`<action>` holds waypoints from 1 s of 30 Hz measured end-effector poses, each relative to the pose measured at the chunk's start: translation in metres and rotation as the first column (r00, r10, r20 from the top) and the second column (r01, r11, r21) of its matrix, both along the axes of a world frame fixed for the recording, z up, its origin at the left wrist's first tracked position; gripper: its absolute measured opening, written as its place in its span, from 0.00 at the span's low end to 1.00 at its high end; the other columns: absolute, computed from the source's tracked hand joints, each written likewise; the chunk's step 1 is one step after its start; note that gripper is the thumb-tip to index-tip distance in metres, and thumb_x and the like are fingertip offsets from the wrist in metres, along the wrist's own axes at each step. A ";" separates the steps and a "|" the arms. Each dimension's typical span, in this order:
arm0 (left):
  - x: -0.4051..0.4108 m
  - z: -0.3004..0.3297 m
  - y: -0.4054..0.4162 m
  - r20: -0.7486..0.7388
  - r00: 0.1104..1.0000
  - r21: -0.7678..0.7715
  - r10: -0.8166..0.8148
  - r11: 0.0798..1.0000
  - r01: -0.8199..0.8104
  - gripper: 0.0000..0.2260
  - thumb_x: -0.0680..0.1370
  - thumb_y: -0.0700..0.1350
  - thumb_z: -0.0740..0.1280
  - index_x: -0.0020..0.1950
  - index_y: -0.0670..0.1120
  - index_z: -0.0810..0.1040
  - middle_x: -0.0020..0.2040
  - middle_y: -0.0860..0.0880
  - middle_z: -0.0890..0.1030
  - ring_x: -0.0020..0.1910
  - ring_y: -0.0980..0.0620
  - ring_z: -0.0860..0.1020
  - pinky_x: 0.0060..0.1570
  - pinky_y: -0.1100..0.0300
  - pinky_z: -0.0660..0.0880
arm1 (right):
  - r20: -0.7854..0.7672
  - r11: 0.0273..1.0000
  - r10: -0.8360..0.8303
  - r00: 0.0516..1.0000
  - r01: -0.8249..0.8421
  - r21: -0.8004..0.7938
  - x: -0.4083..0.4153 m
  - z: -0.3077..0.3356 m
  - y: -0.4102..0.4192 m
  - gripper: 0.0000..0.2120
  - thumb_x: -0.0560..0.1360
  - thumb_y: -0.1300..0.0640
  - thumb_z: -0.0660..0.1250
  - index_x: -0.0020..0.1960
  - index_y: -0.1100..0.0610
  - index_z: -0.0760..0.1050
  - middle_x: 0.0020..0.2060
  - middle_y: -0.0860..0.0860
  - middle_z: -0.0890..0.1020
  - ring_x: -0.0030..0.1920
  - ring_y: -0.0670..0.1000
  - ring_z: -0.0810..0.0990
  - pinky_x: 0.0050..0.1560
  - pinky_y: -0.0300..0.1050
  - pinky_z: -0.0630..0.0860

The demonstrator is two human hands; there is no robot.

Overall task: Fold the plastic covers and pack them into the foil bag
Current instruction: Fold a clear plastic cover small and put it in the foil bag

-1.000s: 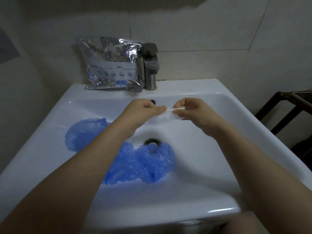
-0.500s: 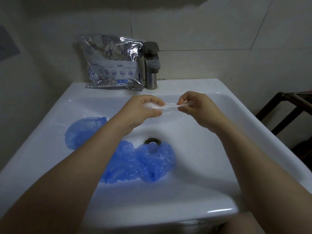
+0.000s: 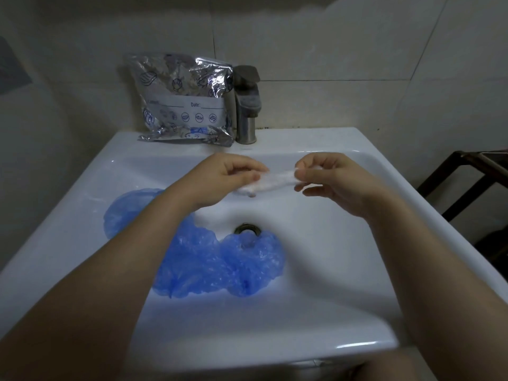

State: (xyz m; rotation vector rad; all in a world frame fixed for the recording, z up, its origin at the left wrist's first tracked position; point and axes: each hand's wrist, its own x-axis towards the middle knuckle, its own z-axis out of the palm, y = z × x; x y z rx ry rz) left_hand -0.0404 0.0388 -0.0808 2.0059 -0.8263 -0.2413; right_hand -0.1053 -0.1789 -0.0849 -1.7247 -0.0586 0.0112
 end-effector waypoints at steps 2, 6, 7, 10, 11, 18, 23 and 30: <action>-0.004 0.005 0.001 -0.055 0.995 -0.038 -0.082 0.996 0.080 0.10 0.78 0.37 0.62 0.52 0.52 0.76 0.37 0.42 0.79 0.34 0.60 0.77 0.39 0.74 0.69 | 0.024 0.999 -0.004 1.000 0.002 0.052 -0.001 0.002 0.000 0.08 0.74 0.66 0.65 0.42 0.53 0.75 0.32 0.48 0.78 0.32 0.46 0.78 0.35 0.35 0.73; -0.008 0.006 0.001 -0.092 0.983 -0.058 -0.159 0.986 0.154 0.13 0.80 0.34 0.58 0.47 0.49 0.77 0.37 0.43 0.78 0.34 0.59 0.77 0.38 0.72 0.70 | 0.050 0.998 0.041 0.998 -0.043 0.049 -0.001 0.000 0.001 0.10 0.77 0.67 0.62 0.41 0.55 0.75 0.29 0.48 0.75 0.28 0.47 0.72 0.29 0.35 0.69; -0.007 0.004 0.001 -0.092 0.983 -0.042 -0.159 0.987 0.156 0.14 0.80 0.34 0.58 0.46 0.49 0.78 0.34 0.47 0.79 0.34 0.59 0.77 0.38 0.71 0.70 | 0.055 0.998 0.054 0.997 -0.054 0.010 -0.001 -0.001 0.001 0.10 0.77 0.66 0.61 0.41 0.55 0.75 0.29 0.48 0.75 0.29 0.47 0.72 0.30 0.36 0.70; -0.008 0.003 0.002 -0.129 0.979 -0.021 -0.157 0.988 0.155 0.16 0.79 0.32 0.56 0.43 0.46 0.79 0.29 0.51 0.79 0.30 0.57 0.76 0.36 0.70 0.69 | 0.066 0.993 0.056 0.996 -0.049 -0.104 0.001 -0.002 0.002 0.12 0.77 0.67 0.60 0.40 0.55 0.77 0.33 0.50 0.76 0.34 0.47 0.74 0.38 0.37 0.74; -0.009 0.004 0.002 -0.150 0.976 -0.025 -0.159 0.987 0.157 0.16 0.79 0.31 0.55 0.42 0.45 0.78 0.28 0.51 0.77 0.27 0.56 0.74 0.35 0.69 0.70 | 0.073 0.990 0.052 0.996 -0.042 -0.131 0.001 -0.002 0.003 0.13 0.77 0.68 0.60 0.40 0.55 0.78 0.33 0.49 0.77 0.34 0.47 0.75 0.39 0.37 0.74; -0.006 0.010 0.001 -0.273 0.951 -0.072 -0.147 0.989 0.132 0.09 0.76 0.36 0.65 0.50 0.49 0.77 0.33 0.46 0.67 0.25 0.59 0.64 0.25 0.67 0.62 | 0.244 0.959 0.018 0.970 0.052 -0.278 0.000 0.000 -0.006 0.14 0.73 0.68 0.67 0.50 0.50 0.78 0.35 0.47 0.80 0.38 0.45 0.77 0.46 0.35 0.74; 0.003 0.007 0.008 -0.040 0.999 0.199 -0.030 0.979 0.037 0.07 0.71 0.43 0.73 0.46 0.52 0.81 0.40 0.48 0.79 0.34 0.56 0.72 0.37 0.65 0.70 | 0.135 0.906 0.068 0.988 -0.005 -0.423 -0.004 0.003 -0.006 0.09 0.71 0.63 0.71 0.40 0.49 0.81 0.30 0.46 0.82 0.34 0.41 0.78 0.43 0.34 0.75; 0.012 0.013 0.025 0.032 0.999 0.406 -0.036 0.913 0.020 0.05 0.75 0.47 0.69 0.39 0.54 0.79 0.32 0.52 0.81 0.29 0.63 0.73 0.31 0.71 0.68 | 0.015 0.831 0.134 0.991 -0.104 -0.546 0.000 0.001 0.009 0.05 0.74 0.61 0.68 0.41 0.61 0.79 0.28 0.46 0.81 0.31 0.44 0.76 0.39 0.39 0.74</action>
